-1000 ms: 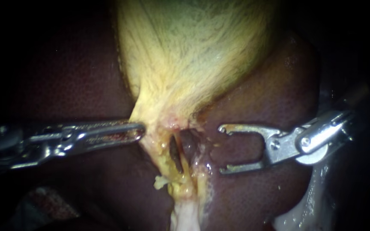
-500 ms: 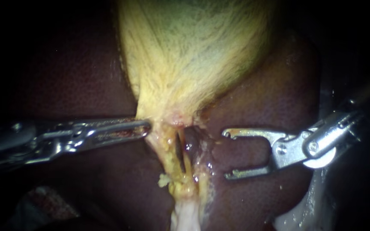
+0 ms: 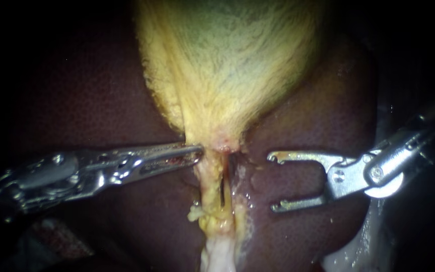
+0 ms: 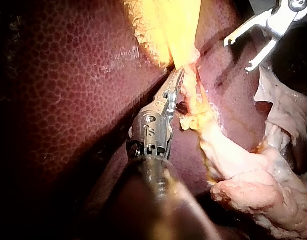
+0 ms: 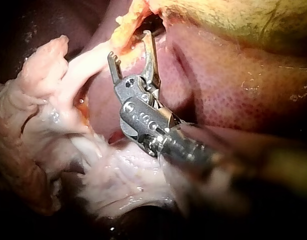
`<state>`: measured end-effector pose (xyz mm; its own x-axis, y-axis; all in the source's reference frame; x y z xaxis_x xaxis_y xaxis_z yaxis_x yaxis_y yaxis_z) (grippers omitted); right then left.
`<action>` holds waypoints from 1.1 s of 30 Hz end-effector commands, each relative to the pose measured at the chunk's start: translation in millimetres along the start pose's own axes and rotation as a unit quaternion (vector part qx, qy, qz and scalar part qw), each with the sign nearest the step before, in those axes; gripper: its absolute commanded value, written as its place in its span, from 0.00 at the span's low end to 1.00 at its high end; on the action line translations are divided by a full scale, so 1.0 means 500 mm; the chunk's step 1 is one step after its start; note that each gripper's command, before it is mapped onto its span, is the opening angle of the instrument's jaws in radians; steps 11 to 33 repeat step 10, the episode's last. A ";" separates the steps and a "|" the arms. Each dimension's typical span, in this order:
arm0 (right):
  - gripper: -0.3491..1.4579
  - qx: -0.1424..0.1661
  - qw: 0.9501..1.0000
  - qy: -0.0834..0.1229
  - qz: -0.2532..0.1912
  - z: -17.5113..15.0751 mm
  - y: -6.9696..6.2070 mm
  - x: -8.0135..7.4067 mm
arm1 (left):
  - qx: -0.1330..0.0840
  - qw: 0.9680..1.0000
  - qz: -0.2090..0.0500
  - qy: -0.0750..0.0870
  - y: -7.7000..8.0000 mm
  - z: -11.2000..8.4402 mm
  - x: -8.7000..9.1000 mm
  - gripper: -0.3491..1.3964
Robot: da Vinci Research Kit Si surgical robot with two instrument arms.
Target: Going back first clip left tube
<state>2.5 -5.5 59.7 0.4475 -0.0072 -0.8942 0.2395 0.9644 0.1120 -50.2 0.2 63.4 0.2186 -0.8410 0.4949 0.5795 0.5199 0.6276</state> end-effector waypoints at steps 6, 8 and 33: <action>0.52 0.000 1.000 0.000 -0.001 -0.0002 0.0001 0.0002 | 0.000 1.000 0.000 0.000 0.0002 0.0000 0.0000 0.15; 0.52 0.000 1.000 0.000 -0.001 -0.0003 0.0001 0.0003 | 0.000 1.000 0.000 0.000 0.0003 0.0000 0.0000 0.15; 0.52 0.000 1.000 0.000 -0.001 -0.0002 0.0000 0.0005 | 0.001 1.000 0.000 0.000 0.0004 0.0000 0.0000 0.15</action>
